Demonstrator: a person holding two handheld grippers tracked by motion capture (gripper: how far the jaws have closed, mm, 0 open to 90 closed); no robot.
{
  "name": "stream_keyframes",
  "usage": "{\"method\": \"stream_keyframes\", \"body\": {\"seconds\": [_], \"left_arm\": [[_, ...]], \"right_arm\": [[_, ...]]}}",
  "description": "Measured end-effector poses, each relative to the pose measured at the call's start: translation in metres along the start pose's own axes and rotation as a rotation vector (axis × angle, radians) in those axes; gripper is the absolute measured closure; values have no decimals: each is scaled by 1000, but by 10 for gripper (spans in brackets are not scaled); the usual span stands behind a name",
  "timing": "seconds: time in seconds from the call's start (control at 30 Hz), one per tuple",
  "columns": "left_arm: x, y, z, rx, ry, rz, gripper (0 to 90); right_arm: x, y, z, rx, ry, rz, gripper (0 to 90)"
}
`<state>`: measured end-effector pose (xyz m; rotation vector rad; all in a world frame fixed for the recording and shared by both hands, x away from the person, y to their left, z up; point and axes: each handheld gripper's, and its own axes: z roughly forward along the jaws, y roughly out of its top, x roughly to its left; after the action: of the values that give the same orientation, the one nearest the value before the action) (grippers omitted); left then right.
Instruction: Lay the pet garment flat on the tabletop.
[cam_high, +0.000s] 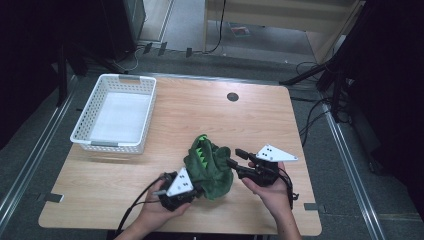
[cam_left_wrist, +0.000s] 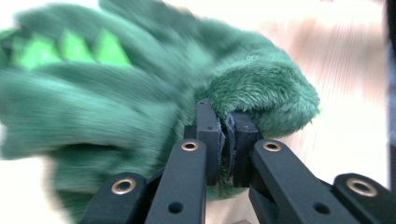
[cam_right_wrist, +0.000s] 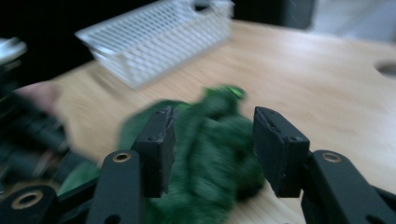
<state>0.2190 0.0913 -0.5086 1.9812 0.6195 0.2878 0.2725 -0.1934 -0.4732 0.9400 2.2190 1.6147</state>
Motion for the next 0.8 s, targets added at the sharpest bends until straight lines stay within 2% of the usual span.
{"method": "stream_keyframes", "body": {"seconds": [0.13,0.2,0.23,0.27,0.3,0.37,0.43,0.47,0.5,0.57,0.6,0.63,0.67,0.7,0.73,0.77,0.8], "left_arm": [[16,21,-36,-119,-33,-72,875],[20,28,-50,-154,-43,-88,876],[20,28,-50,-154,-43,-88,875],[23,36,-64,-190,-66,-99,875],[24,38,-67,-200,-82,-107,875],[23,43,-75,-224,-120,-105,874],[22,48,-80,-238,-146,-92,873],[21,49,-82,-244,-153,-93,872],[21,50,-84,-246,-160,-96,872],[22,52,-87,-255,-189,-108,872],[23,52,-88,-258,-201,-117,872],[24,53,-89,-265,-218,-127,871],[26,53,-90,-270,-226,-135,870],[29,52,-90,-266,-209,-146,866],[33,51,-88,-250,-164,-164,855],[39,48,-83,-229,-108,-185,840],[46,42,-76,-209,-40,-214,814]], "right_arm": [[11,7,-6,-76,110,-59,420],[19,9,-6,-103,151,-106,335],[19,9,-6,-103,151,-106,335],[29,11,-3,-93,140,-154,215],[34,12,0,-72,124,-179,185],[43,12,5,-53,111,-205,173],[51,11,12,-33,123,-219,178],[54,11,15,-25,136,-226,209],[57,10,17,-15,151,-231,291],[61,8,18,13,219,-249,571],[63,8,17,27,274,-254,682],[65,9,15,32,345,-246,752],[66,11,13,34,415,-234,781],[68,14,10,29,459,-217,800],[68,17,9,25,475,-202,817],[67,19,10,29,460,-180,824],[63,19,14,39,413,-152,811]]}}
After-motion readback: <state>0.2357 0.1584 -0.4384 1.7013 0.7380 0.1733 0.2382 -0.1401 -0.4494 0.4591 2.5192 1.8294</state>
